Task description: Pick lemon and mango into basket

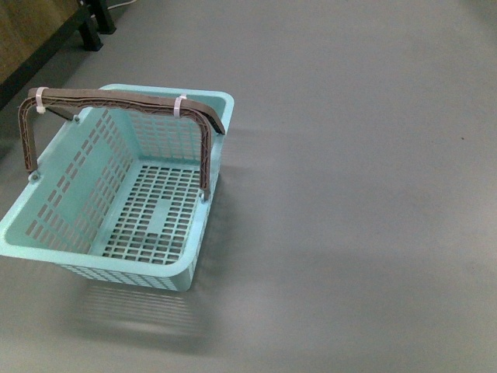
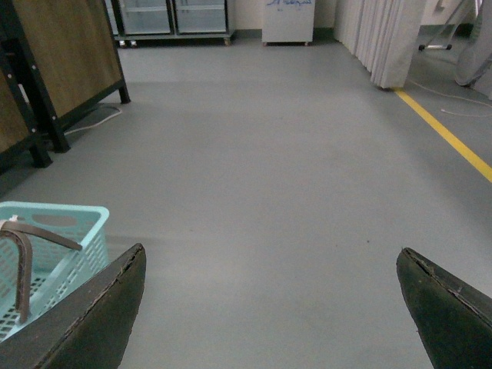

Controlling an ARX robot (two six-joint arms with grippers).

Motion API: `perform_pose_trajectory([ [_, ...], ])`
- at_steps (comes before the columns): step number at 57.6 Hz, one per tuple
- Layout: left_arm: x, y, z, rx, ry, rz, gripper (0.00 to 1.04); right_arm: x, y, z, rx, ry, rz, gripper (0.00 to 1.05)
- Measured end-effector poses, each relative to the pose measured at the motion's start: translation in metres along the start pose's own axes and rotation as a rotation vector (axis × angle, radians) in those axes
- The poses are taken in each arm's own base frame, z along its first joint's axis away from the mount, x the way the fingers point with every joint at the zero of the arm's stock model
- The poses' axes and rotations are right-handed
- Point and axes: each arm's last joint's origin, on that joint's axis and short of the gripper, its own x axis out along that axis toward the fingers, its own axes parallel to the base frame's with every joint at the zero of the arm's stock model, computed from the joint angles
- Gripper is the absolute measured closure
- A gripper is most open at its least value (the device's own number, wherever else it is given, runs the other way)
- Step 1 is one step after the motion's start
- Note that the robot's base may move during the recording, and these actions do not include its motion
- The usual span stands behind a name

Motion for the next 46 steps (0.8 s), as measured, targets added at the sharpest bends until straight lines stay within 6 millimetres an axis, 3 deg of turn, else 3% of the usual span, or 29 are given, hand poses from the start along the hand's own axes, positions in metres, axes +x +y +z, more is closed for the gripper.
perform_pose_trajectory([
  [26, 0.000, 0.000, -0.001, -0.015, 0.032, 0.027, 0.07, 0.000, 0.000, 0.000, 0.000, 0.000, 0.000, 0.09],
  [32, 0.009, 0.000, 0.000, -0.227, 0.361, 0.256, 0.07, 0.000, 0.000, 0.000, 0.000, 0.000, 0.000, 0.09],
  [46, 0.070, -0.004, 0.007, -0.733, 0.398, 0.237, 0.07, 0.000, 0.000, 0.000, 0.000, 0.000, 0.000, 0.09],
])
